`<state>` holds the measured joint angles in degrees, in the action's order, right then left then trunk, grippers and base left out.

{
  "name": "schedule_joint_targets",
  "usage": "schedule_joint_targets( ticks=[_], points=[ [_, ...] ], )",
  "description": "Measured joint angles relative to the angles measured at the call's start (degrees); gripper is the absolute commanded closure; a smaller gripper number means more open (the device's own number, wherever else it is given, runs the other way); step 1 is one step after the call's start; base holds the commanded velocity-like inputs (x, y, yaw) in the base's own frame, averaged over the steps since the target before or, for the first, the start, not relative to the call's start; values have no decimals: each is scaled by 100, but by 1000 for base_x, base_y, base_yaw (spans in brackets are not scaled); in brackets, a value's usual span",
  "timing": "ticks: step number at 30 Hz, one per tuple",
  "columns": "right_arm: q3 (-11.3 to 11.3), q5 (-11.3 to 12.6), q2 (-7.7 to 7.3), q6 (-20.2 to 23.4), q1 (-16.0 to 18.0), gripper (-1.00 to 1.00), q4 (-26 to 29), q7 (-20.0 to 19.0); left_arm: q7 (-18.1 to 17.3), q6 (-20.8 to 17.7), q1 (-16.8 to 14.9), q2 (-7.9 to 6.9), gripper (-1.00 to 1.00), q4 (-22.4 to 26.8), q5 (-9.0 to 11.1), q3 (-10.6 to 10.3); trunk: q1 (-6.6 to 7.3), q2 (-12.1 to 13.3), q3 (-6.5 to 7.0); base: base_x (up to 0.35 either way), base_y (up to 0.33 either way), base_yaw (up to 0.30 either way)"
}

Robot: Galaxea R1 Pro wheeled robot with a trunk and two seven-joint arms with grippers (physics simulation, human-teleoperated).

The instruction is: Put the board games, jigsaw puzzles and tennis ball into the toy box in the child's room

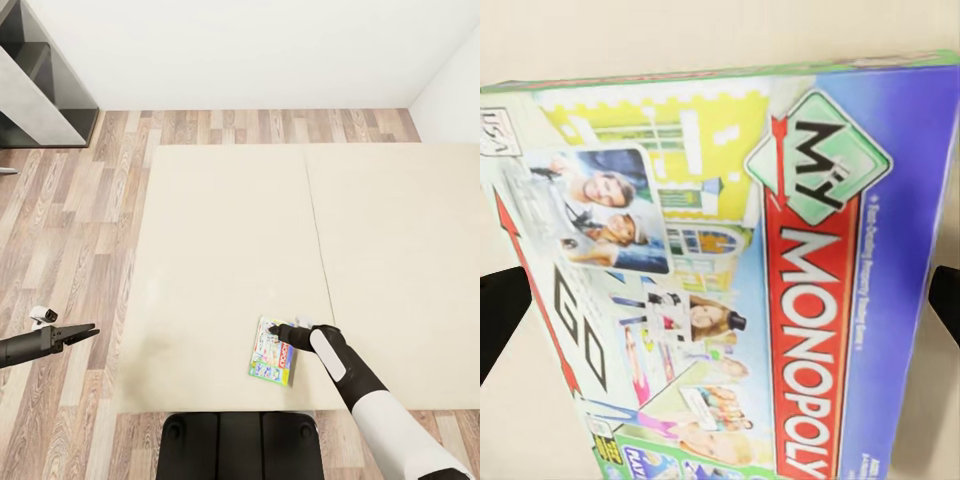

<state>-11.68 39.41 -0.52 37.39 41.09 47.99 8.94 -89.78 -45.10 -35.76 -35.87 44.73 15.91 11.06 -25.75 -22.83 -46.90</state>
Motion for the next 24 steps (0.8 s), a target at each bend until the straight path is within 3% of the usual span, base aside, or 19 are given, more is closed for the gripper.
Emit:
schedule_joint_targets(
  ticks=[24],
  points=[
    [-65, 5, 15, 4, 25, -100, -4, -7, 0, 0, 0, 4, -100, 0, 0, -5, 0, 0, 0, 0, 0, 0]
  ],
)
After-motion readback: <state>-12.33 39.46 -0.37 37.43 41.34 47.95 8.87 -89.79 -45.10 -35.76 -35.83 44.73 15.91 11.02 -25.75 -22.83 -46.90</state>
